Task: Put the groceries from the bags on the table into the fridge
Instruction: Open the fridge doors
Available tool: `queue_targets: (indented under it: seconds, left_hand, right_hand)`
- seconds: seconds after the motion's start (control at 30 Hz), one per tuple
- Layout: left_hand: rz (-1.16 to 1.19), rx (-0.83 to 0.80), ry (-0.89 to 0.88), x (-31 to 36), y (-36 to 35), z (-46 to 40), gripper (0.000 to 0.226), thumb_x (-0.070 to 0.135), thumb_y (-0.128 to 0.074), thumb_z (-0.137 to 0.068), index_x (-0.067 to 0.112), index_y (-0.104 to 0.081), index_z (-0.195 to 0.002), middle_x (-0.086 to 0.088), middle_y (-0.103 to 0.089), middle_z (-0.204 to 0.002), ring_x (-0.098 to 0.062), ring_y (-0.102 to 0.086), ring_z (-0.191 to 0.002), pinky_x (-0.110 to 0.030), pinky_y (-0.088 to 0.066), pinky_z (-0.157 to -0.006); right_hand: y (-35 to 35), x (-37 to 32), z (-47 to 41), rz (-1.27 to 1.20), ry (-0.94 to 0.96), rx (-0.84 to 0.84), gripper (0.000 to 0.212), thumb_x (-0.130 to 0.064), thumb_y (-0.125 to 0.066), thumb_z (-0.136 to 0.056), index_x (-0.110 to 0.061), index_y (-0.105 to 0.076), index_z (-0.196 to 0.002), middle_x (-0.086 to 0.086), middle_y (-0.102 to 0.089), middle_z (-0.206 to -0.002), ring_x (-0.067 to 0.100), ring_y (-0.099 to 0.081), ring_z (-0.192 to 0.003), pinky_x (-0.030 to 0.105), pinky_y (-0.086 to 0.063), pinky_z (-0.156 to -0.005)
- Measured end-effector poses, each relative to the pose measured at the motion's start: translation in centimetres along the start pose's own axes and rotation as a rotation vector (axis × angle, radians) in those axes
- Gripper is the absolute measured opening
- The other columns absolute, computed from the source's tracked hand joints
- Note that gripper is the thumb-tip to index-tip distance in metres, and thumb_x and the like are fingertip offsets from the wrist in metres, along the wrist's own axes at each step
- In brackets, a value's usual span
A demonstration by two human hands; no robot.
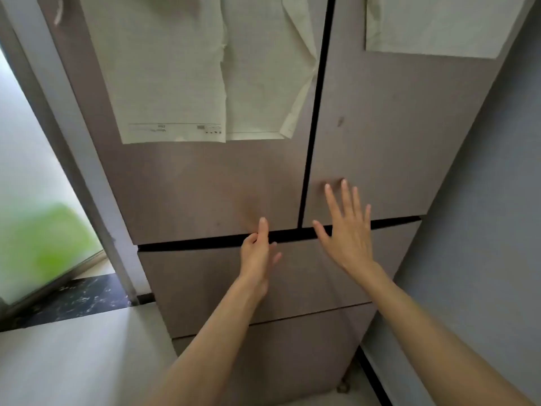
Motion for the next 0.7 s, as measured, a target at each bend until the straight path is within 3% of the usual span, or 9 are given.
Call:
queue_targets:
  seconds: [0.1,0.2,0.33,0.53,0.7]
  left_hand:
    - [0.345,-0.055,0.085,-0.3,-2.3,-1.4,0.071,0.045,-0.047,-0.092,0.004,-0.022,-0.144,-0.019,-0.031,-0.147,-0.029,-0.047,-0.126,-0.038,-0.044,-0.098]
    - [0.529,-0.009,0.072,-0.7,-3.3,-2.5,0.063,0.042,-0.047,-0.093,0.004,-0.031,-0.140,-0.020,-0.031,-0.148,-0.031,-0.040,-0.132,-0.040,-0.042,-0.099]
    - [0.667,0.053,0.019,-1.4,-3.0,-3.7,0.058,0.035,-0.054,-0.090,0.005,-0.036,-0.138,-0.015,-0.037,-0.146,-0.027,-0.037,-0.134,-0.040,-0.034,-0.107]
    - [0.716,0.054,-0.018,-1.5,-2.6,-4.2,0.056,0.031,-0.057,-0.089,0.002,-0.040,-0.135,-0.017,-0.038,-0.145,-0.030,-0.038,-0.133,-0.041,-0.040,-0.101]
    - [0.684,0.062,-0.017,-1.2,-2.5,-3.9,0.055,0.030,-0.057,-0.089,0.000,-0.042,-0.132,-0.018,-0.042,-0.142,-0.030,-0.040,-0.132,-0.039,-0.043,-0.097]
  right_hand:
    - [-1.4,1.0,-1.1,-0.002,0.061,0.140,0.078,-0.039,-0.050,-0.092,-0.026,0.001,-0.149,0.007,0.011,-0.156,0.027,0.010,-0.144,0.049,-0.002,-0.115]
    - [-3.0,1.5,-1.2,0.018,0.139,0.256,0.075,-0.042,-0.042,-0.091,-0.028,0.001,-0.150,0.006,0.006,-0.157,0.025,0.008,-0.144,0.050,-0.007,-0.116]
    - [-4.2,2.2,-1.5,0.045,0.193,0.304,0.071,-0.047,-0.036,-0.093,-0.030,0.006,-0.149,0.001,0.026,-0.155,0.023,0.018,-0.144,0.046,0.003,-0.117]
    - [-4.5,2.2,-1.6,0.030,0.226,0.347,0.070,-0.047,-0.036,-0.094,-0.030,0.004,-0.149,-0.001,0.029,-0.153,0.021,0.021,-0.143,0.046,0.005,-0.116]
    - [-4.4,2.3,-1.5,0.101,0.197,0.350,0.069,-0.048,-0.035,-0.095,-0.029,0.004,-0.149,0.005,0.024,-0.156,0.023,0.018,-0.144,0.047,-0.002,-0.117]
Point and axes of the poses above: each hand's wrist, its own z-axis away from the middle knuckle, its own y-axis out of the back of the hand, x = y × z, the point moved 8 cm from there along -z, towards the middle knuckle
